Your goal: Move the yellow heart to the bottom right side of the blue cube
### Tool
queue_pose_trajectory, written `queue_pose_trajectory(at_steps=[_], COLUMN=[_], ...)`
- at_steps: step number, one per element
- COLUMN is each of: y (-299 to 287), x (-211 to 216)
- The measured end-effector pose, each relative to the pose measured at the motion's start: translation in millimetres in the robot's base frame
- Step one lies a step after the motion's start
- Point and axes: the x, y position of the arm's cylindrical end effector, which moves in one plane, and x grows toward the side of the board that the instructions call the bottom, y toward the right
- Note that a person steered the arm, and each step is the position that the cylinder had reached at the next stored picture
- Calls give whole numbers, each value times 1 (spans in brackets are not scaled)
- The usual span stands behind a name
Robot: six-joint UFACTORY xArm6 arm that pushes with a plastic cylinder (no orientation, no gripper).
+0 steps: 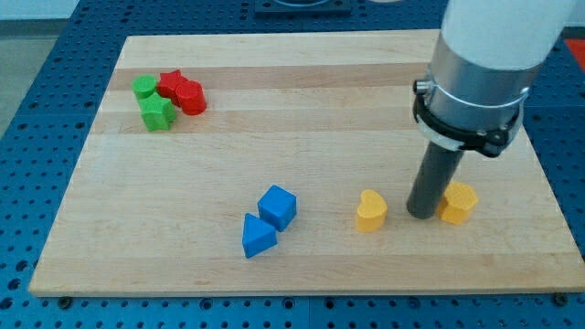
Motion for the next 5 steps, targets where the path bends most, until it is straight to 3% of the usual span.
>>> queue_pose_trajectory(at_steps=[3, 4, 5], y=[-105, -108, -85], x=[0, -2, -33])
